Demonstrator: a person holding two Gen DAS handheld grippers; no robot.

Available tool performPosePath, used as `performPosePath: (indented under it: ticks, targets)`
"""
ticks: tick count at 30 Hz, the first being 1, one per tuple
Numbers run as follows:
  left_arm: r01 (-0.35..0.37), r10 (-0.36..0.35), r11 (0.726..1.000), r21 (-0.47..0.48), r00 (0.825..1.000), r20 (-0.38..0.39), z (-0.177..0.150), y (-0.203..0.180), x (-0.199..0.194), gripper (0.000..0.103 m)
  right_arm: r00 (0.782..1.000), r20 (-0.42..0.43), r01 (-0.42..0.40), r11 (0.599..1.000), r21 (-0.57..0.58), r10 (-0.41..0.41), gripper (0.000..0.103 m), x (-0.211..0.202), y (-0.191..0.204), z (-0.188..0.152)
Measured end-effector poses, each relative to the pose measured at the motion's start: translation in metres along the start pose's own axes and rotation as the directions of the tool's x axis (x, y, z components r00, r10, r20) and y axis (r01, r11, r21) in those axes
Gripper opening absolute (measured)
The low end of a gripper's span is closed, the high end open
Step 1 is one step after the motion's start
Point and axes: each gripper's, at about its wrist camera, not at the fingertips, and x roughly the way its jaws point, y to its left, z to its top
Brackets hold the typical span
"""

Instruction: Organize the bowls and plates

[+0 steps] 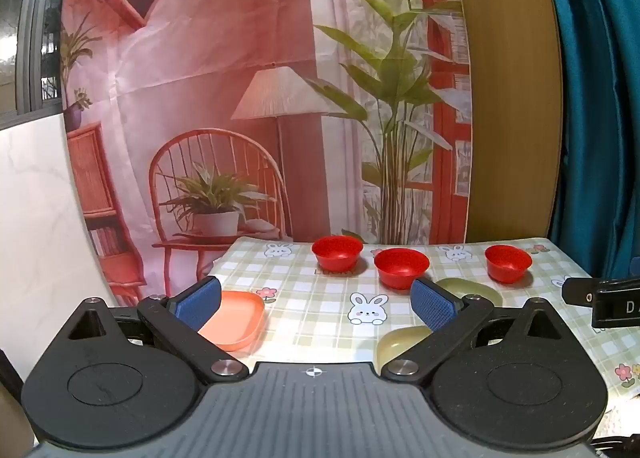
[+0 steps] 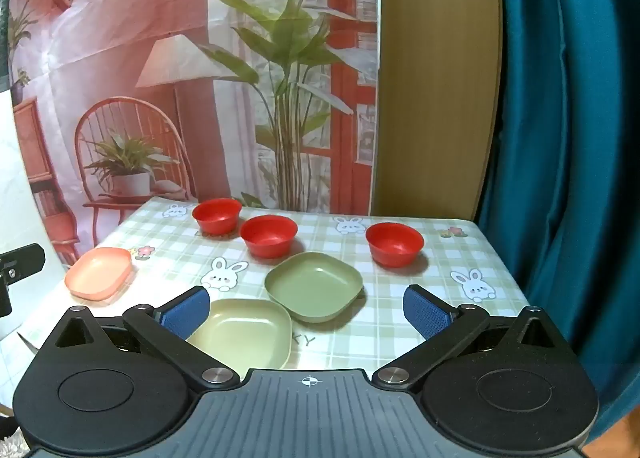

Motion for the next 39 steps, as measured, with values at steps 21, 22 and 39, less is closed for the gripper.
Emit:
performPosePath:
  ticks: [21, 22, 39]
  targets:
    - [0.002, -0.002, 1.0, -0.023, 1.0, -0.008, -0.0002, 0.0, 0.0015, 0.102, 1.0, -0.003, 0.0, 1.0, 0.003, 0.0, 0.103, 0.0002, -0.0017, 0.0009]
    - [0.002, -0.002, 1.0, -0.023, 1.0, -0.008, -0.0003, 0.0, 0.0015, 0.102, 1.0, -0.003, 0.0, 1.0, 0.003, 0.0, 0.103, 0.0002, -0.0017, 0.001]
    - [0.003, -0.004, 1.0, -0.029, 1.0, -0.013, -0.0018, 0.0018, 0.0037, 0.102, 1.0, -0.004, -0.002, 1.0, 0.007, 0.002, 0.103, 0.0004, -0.0032, 0.0017]
